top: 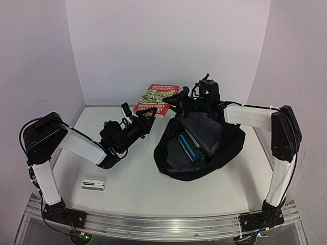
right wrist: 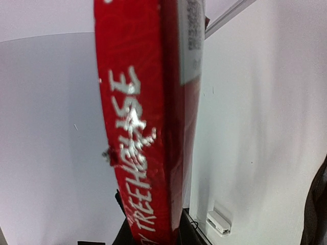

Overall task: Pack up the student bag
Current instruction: Pick up the book from the center of the board.

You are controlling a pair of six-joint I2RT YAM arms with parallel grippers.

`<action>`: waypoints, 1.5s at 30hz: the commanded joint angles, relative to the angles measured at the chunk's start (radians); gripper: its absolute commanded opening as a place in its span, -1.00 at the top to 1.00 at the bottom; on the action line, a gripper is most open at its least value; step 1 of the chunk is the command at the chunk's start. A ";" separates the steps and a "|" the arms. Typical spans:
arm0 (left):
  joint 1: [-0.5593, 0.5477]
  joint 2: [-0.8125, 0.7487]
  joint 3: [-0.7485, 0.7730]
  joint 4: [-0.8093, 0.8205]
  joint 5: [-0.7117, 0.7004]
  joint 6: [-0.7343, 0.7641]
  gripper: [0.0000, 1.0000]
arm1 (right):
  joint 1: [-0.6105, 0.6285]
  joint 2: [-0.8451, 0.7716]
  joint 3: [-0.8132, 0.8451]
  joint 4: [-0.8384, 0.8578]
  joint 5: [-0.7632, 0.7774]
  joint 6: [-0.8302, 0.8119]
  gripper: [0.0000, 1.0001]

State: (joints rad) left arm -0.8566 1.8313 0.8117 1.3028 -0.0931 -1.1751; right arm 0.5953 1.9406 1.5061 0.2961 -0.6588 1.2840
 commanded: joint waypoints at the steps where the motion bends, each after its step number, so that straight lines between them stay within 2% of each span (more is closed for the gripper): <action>1: 0.008 -0.051 -0.001 0.200 -0.021 0.016 0.25 | 0.002 -0.047 -0.013 0.238 -0.034 0.069 1.00; 3: 0.015 -0.062 -0.012 0.201 -0.030 0.016 0.46 | 0.002 -0.048 -0.041 0.275 -0.030 0.088 1.00; 5: 0.018 -0.071 -0.021 0.201 -0.042 0.016 0.51 | 0.002 -0.051 -0.061 0.296 -0.024 0.096 1.00; 14: 0.038 -0.081 -0.028 0.201 -0.082 -0.017 0.28 | 0.009 -0.053 -0.131 0.410 -0.001 0.139 1.00; 19: 0.050 -0.064 -0.013 0.202 -0.082 -0.061 0.36 | 0.024 -0.050 -0.161 0.457 0.008 0.131 1.00; 26: 0.060 -0.056 -0.010 0.201 -0.076 -0.078 0.58 | 0.040 -0.038 -0.170 0.476 0.009 0.111 1.00; 36: 0.077 -0.022 0.021 0.200 -0.031 -0.133 0.46 | 0.062 -0.018 -0.184 0.483 0.016 0.094 1.00; 42: 0.082 -0.019 0.018 0.201 -0.022 -0.137 0.61 | 0.066 -0.009 -0.181 0.485 0.013 0.083 1.00; 45: 0.084 -0.031 -0.006 0.199 -0.033 -0.130 0.92 | 0.066 -0.012 -0.180 0.469 0.007 0.057 0.75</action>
State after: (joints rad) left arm -0.7860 1.8137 0.7927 1.3098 -0.1221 -1.3215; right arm 0.6403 1.9411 1.3216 0.6908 -0.6035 1.3780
